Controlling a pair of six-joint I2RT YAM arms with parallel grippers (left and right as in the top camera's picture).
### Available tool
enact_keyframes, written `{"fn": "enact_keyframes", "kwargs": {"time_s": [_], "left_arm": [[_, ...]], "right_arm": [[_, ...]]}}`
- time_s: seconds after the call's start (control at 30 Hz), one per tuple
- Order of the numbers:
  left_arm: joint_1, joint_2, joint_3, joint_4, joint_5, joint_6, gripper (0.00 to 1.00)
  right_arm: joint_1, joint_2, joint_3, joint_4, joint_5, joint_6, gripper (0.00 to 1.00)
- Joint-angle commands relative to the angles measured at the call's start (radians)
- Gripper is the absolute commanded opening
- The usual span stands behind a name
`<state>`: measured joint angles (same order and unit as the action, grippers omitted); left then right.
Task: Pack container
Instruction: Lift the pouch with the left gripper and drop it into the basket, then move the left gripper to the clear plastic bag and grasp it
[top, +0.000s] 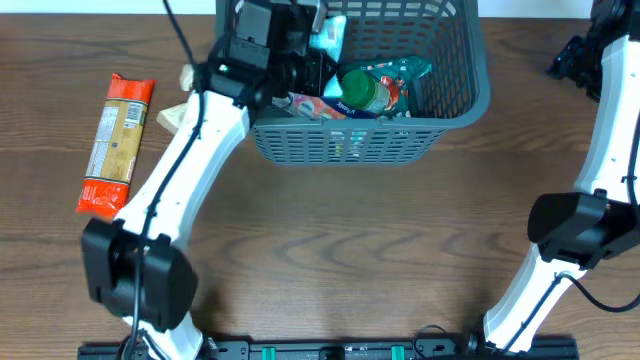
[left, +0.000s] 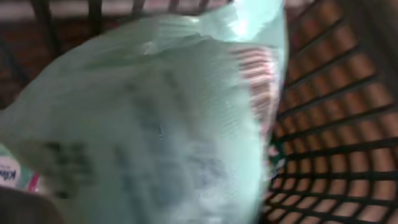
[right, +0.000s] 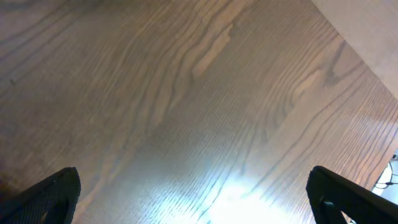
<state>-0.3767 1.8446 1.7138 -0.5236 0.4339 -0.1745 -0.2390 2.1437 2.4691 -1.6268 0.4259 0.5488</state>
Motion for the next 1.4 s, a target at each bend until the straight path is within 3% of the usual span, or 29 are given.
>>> {"fn": "enact_keyframes", "kwargs": {"time_s": [0.0,0.03,0.43,0.63,0.87,1.1,1.23,1.37], "left_arm": [[0.0,-0.012,0.027,0.0,-0.008,0.024,0.77],[0.0,-0.012,0.027,0.001,-0.008,0.024,0.99],[0.002,-0.09,0.073,0.001,-0.021,0.024,0.98],[0.024,-0.228,0.139,-0.066,-0.24,0.024,0.99],[0.192,-0.375,0.151,-0.25,-0.44,0.022,0.98],[0.428,-0.402,0.151,-0.449,-0.449,0.02,0.99],[0.479,-0.385,0.151,-0.488,-0.449,0.026,0.99],[0.485,-0.344,0.151,-0.486,-0.451,0.119,0.99]], "right_arm": [[0.003,-0.011,-0.003,0.0,0.011,0.012,0.99],[0.003,-0.011,-0.003,0.0,0.01,0.012,0.99],[0.003,-0.011,-0.003,0.0,0.011,0.012,0.99],[0.003,-0.011,-0.003,0.0,0.01,0.012,0.99],[0.003,-0.011,-0.003,0.0,0.01,0.012,0.99],[0.003,-0.011,-0.003,0.0,0.011,0.012,0.99],[0.003,-0.011,-0.003,0.0,0.011,0.012,0.99],[0.003,-0.011,-0.003,0.0,0.01,0.012,0.99]]}}
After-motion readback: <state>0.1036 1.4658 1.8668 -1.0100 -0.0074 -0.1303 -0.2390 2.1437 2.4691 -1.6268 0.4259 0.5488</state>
